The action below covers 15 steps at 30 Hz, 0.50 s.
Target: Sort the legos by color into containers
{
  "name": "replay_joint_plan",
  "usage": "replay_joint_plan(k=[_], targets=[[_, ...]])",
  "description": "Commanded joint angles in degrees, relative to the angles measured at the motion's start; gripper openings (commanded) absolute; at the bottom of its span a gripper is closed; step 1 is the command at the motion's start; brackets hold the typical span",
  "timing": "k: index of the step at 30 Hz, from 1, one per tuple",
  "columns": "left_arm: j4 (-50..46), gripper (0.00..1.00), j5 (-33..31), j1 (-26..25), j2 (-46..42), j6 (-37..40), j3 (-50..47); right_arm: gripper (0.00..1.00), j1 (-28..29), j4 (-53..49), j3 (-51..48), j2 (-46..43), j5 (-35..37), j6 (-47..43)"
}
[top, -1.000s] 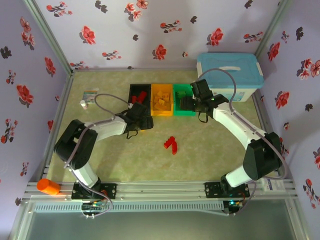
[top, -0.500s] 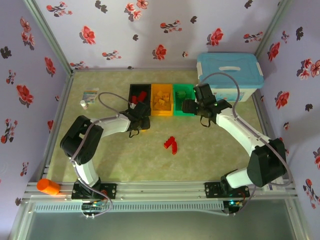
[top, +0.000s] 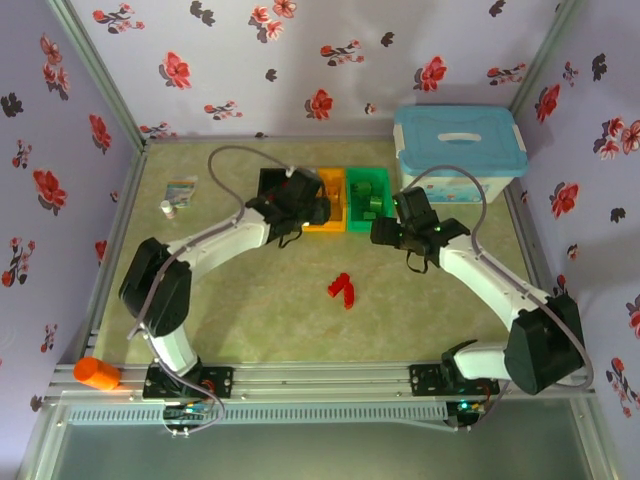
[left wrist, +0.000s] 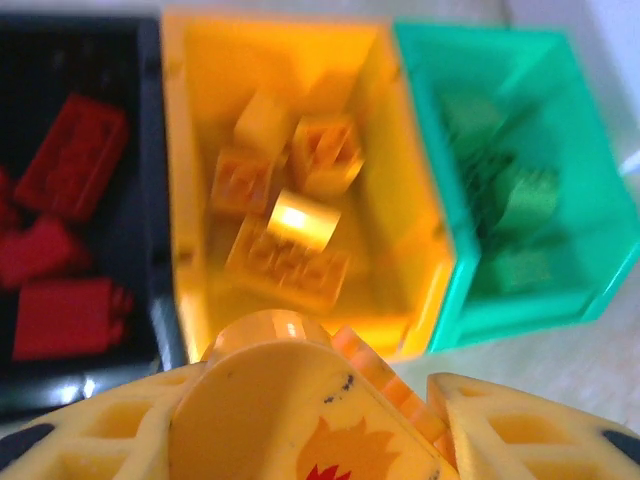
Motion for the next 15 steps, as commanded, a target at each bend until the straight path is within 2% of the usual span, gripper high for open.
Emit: replay_joint_plan(k=[1,3,4,6,7,10,15], targets=[[-3.5,0.47,1.63,1.61,6.61,4.01,7.43,0.78,-0.15,-0.09,-0.93,-3.43,-0.25,1.6],[-5.43,0.49,2.84,2.69,10.21,4.69,13.06,0.78,-0.11,-1.1,-1.18,-5.05,0.19,1.52],[-6.73,0.54,2.93,2.97,11.79,4.9,15.61,0.78,-0.09,-1.51,-1.29,-5.66,0.27,1.43],[-10.2,0.78,2.92,3.23,14.37,5.53,20.61,0.78,-0.11,-2.42,-1.52,-6.82,0.49,1.34],[-11.32,0.81,2.92,3.29,14.93,5.51,21.83,0.78,-0.11,-2.81,-1.65,-7.3,0.58,1.34],[-10.77,0.86,3.11,2.3,13.1,5.33,19.65,0.78,-0.11,-3.36,-2.63,-8.73,0.93,1.21],[-9.35,0.86,2.08,-1.18,7.25,5.62,10.83,0.78,-0.11,-2.44,-4.25,-9.49,-0.34,1.46]])
